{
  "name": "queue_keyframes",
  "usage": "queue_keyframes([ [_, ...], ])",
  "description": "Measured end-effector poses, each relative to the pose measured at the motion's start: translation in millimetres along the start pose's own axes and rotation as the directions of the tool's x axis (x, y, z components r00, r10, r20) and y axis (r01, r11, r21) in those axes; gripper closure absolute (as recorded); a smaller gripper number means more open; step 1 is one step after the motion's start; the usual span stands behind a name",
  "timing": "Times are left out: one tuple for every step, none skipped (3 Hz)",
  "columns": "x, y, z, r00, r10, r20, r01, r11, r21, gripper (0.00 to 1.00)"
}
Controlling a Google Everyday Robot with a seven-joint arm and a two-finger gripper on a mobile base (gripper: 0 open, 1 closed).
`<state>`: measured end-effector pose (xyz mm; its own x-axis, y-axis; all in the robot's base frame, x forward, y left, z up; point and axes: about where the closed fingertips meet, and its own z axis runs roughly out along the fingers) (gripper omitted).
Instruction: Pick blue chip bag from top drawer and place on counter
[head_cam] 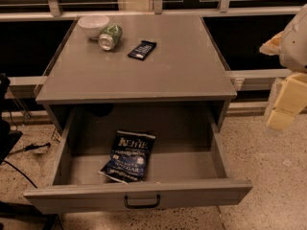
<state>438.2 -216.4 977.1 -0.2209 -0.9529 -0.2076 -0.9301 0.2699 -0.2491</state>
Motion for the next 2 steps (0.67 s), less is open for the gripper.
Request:
queue_keyframes([
  [-0.4,0.3,0.0,1.000,-0.010,0.004,0.010,0.9999,0.002,0.00],
  [-3.3,2.4,0.3,0.996,-0.080,0.033,0.080,0.9968,0.011,0.00],
])
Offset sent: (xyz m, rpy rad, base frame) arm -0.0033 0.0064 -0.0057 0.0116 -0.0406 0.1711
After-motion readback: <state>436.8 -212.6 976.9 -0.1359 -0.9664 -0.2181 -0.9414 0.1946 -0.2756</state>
